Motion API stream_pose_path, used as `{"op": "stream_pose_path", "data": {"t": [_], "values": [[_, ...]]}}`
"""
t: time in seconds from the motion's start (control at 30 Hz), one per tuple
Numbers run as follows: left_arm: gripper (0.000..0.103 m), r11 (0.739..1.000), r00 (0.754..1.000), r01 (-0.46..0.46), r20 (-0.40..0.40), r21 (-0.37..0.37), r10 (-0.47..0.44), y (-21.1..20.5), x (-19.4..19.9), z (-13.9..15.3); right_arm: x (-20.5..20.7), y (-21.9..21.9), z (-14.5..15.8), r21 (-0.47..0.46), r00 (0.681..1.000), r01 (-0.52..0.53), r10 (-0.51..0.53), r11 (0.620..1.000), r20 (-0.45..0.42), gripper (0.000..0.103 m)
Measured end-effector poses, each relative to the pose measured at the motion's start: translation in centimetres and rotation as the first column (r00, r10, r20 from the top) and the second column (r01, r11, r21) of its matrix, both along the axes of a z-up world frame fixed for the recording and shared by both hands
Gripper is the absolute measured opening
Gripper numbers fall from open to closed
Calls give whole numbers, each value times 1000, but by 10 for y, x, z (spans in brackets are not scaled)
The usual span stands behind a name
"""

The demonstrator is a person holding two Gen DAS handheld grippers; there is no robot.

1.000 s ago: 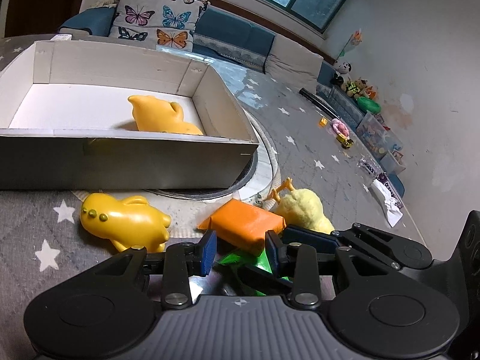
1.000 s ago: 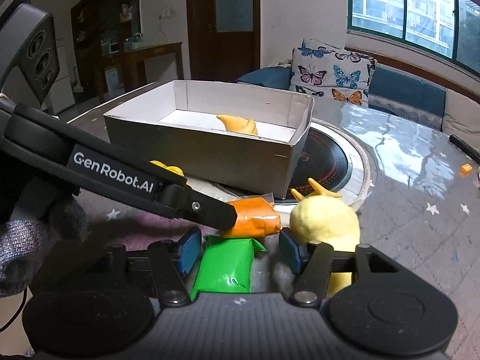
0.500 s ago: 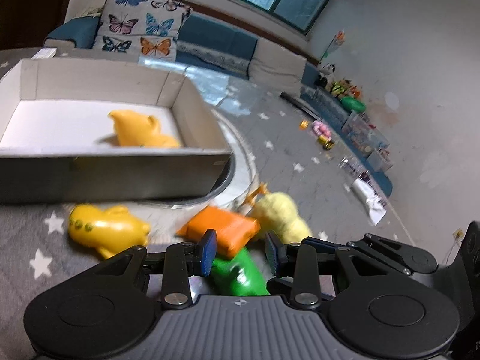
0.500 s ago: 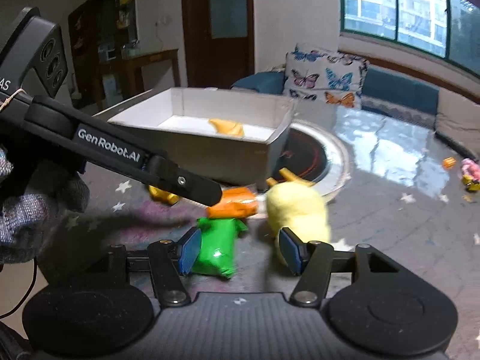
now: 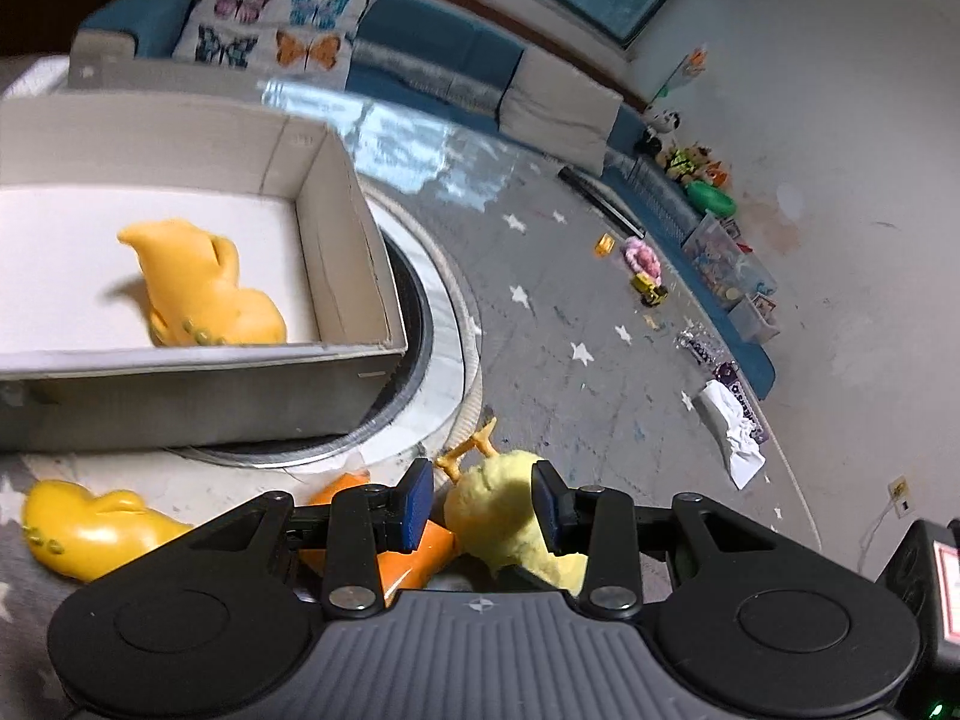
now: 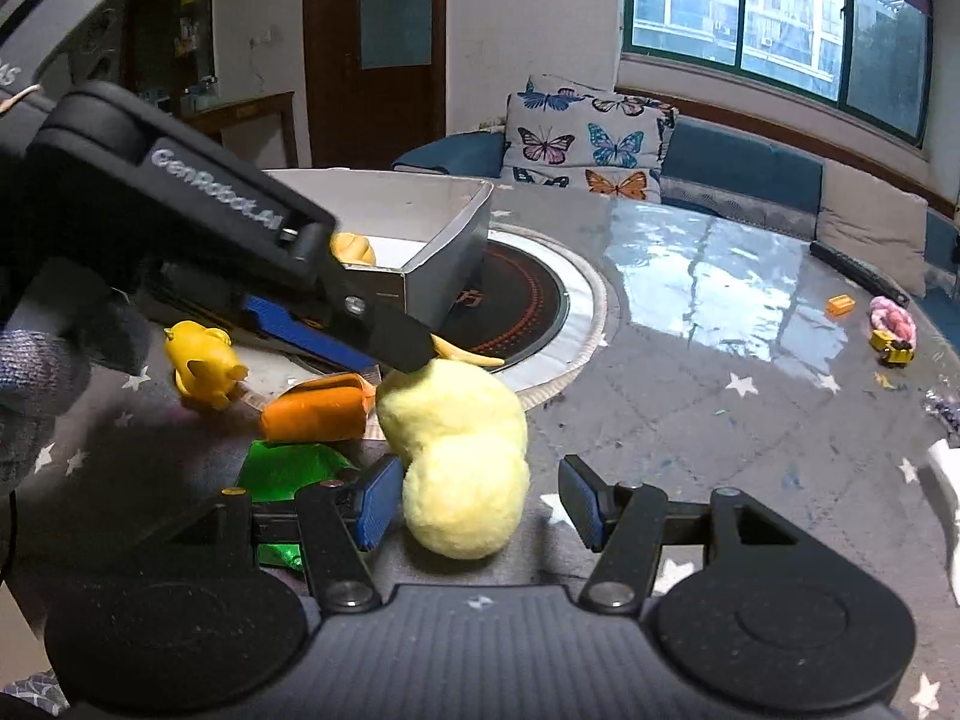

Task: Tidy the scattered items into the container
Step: 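Grasp the plush chick with both grippers and lift it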

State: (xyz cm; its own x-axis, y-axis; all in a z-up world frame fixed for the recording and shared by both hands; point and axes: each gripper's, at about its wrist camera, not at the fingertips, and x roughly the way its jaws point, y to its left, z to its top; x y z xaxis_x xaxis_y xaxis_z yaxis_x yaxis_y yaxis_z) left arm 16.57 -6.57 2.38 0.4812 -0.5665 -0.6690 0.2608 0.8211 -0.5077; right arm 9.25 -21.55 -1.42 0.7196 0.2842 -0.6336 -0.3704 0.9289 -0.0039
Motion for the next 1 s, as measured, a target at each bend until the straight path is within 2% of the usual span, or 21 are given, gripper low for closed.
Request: {"op": "stream_pose_path", "data": {"t": [0.2,0.4,0.5,0.63,0.87,1.0], "values": [[40,999,999,-7,-41,-35,6,0,11,-7,11,2,-8,11,1000,-17,18,1000,-21,57],[40,995,997,-10,-80,-97,2,2,17,-10,15,1,-12,24,999,-18,19,1000,-34,45],[41,997,995,-7,-96,-79,-1,-3,19,-14,15,1,-13,29,999,-14,15,999,-34,45],[39,995,995,-23,-101,-97,13,-2,19,-15,16,-2,-13,40,999,-5,6,999,-34,44],[39,993,999,-23,-27,-114,20,5,10,7,11,2,4,24,1000,-12,12,1000,19,44],[39,993,997,-38,61,-114,46,15,10,35,19,11,26,21,995,-30,28,999,91,44]]}}
